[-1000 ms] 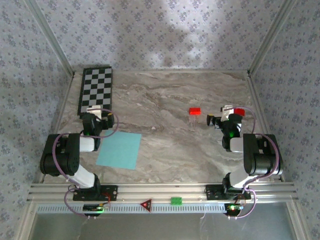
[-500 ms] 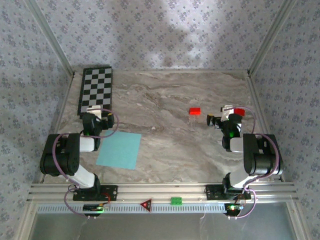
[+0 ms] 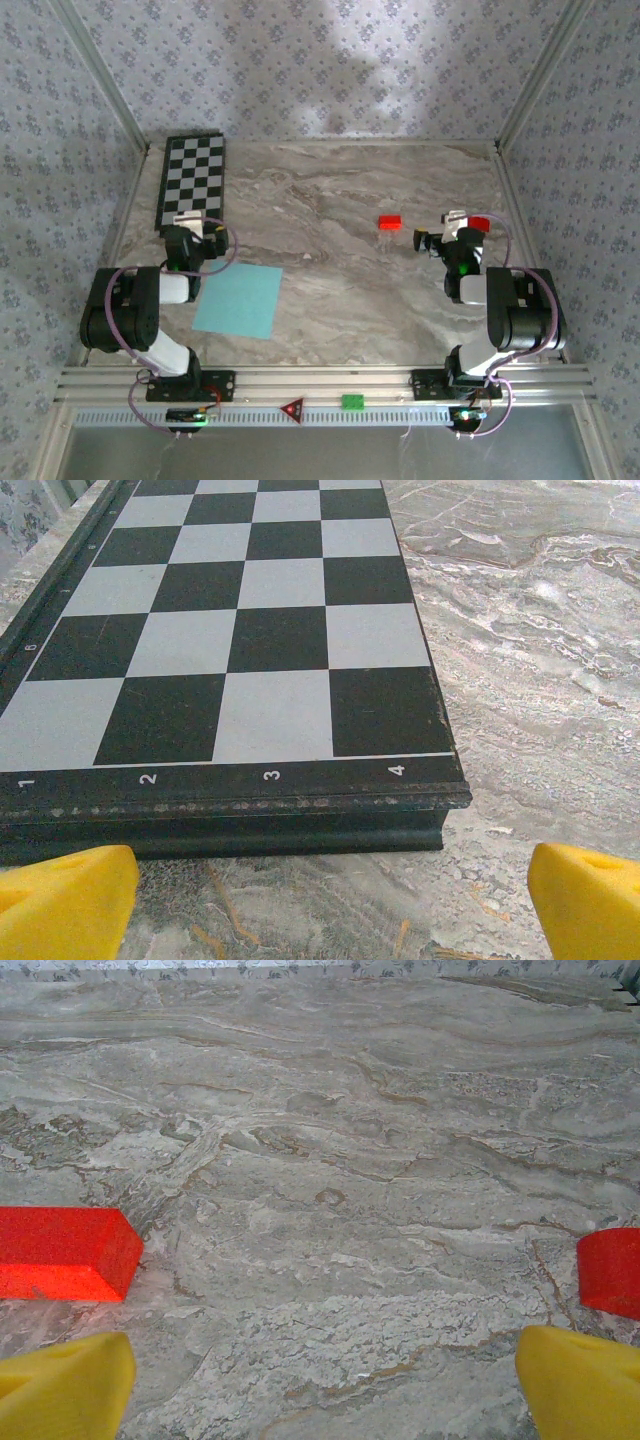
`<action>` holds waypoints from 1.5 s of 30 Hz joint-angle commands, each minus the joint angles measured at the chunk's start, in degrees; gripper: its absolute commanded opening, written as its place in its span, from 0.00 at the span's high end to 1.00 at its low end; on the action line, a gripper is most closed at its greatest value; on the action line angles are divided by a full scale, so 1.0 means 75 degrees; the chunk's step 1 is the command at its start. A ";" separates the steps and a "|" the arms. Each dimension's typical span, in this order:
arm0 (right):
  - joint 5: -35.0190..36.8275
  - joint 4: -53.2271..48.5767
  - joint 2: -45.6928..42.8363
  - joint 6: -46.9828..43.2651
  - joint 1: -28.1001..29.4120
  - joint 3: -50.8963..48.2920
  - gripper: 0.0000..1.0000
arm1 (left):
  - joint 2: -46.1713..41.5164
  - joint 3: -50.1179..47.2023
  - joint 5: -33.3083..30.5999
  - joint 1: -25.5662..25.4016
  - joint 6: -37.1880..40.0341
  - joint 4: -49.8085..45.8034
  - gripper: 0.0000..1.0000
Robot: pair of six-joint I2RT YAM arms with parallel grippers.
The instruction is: Fold a paper plane with a square sheet of paper (pick it up from the middle)
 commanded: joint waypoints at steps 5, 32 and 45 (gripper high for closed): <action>-0.0068 0.0143 0.0031 -0.0026 -0.0041 0.0077 0.00 | -0.0067 0.0184 0.0136 0.0110 0.0011 -0.0016 0.00; 0.0172 -0.2201 -0.1298 -0.0083 0.0311 0.0705 0.00 | -0.1723 0.1277 0.0998 0.0139 -0.0653 -0.3651 0.00; -0.2938 -0.6650 -0.2486 0.3748 -0.0432 0.2231 0.00 | -0.4277 0.1210 0.2515 0.0389 -0.4436 -0.8271 0.00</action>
